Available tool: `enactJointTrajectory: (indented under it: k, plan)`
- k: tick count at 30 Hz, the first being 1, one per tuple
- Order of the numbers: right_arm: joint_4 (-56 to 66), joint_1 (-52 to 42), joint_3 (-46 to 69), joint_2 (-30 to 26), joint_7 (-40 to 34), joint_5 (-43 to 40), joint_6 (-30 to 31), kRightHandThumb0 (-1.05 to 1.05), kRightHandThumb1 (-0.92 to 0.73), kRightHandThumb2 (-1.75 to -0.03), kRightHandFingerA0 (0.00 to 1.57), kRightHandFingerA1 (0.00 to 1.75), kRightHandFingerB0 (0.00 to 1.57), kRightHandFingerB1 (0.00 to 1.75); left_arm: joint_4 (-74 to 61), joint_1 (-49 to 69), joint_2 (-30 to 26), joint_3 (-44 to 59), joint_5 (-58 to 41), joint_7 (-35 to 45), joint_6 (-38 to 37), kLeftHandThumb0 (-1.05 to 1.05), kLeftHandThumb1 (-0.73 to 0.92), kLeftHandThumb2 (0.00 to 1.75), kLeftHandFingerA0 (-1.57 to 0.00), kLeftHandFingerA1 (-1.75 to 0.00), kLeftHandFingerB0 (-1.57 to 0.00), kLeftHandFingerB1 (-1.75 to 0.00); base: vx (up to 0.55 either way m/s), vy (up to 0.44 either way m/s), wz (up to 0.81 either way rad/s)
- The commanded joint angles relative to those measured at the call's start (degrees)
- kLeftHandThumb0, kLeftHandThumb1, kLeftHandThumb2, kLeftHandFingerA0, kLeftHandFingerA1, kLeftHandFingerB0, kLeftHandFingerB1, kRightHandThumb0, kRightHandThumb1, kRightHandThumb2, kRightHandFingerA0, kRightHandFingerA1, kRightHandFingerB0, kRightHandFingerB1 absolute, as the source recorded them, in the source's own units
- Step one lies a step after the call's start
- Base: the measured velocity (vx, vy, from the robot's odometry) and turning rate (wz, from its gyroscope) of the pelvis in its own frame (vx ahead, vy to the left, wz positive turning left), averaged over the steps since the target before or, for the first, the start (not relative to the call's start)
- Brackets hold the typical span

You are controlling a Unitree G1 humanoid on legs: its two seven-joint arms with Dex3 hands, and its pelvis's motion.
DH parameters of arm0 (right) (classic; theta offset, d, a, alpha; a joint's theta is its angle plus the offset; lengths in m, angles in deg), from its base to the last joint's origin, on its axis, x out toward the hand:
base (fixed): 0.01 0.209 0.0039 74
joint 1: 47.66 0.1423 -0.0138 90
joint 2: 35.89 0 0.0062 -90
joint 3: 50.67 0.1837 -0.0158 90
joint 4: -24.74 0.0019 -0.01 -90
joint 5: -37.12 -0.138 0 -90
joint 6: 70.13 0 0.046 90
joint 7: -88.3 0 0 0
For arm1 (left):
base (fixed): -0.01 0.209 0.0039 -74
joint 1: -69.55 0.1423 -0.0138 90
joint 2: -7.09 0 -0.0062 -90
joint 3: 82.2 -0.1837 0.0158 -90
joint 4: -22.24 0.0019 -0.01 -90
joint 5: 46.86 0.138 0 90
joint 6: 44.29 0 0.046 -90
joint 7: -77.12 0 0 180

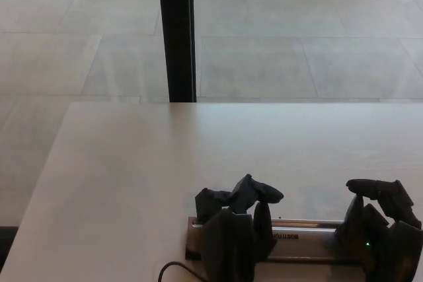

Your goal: A hole pucnch is kept on the middle on the desk infront of the robot and the robot uses both its hands as fists to press on it and use it

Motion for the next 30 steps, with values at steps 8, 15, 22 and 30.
enactJointTrajectory:
  k: [8,15,22,30]
  plan:
    - [12.3,0.0,3.1,0.8,-2.0,-4.9,7.9,-0.4,-0.71,-0.79,0.99,1.75,0.7,1.49,-5.6,4.0,11.7,6.9,-3.6,2.6,-4.2,-0.32,0.84,0.8,-0.85,-1.75,-0.54,-1.63,0.0,0.0,0.0]
    - [41.6,1.7,-0.6,-12.8,13.6,-18.0,39.2,-0.29,-0.62,-1.02,0.99,1.75,0.75,1.42,-44.2,2.6,2.6,8.3,-21.9,29.2,17.1,-0.22,0.78,0.92,-0.83,-1.75,-0.5,-1.61,0.0,0.0,0.0]
    - [54.3,-0.6,2.6,-24.4,16.0,-27.4,50.3,-0.25,-0.6,-1.07,1.02,1.75,0.78,1.41,-64.4,-0.4,-8.4,14.6,-35.5,35.4,33.0,-0.23,0.77,0.92,-0.89,-1.75,-0.55,-1.52,0.0,0.0,0.0]
    - [52.9,-8.1,18.7,-41.2,21.2,-34.5,51.9,-0.32,-0.59,-1.1,1.22,1.39,0.85,1.12,-79.2,7.1,-29.5,25.9,-49.7,41.6,38.9,-0.26,0.74,0.91,-0.87,-1.75,-0.64,-1.45,0.0,0.0,0.0]
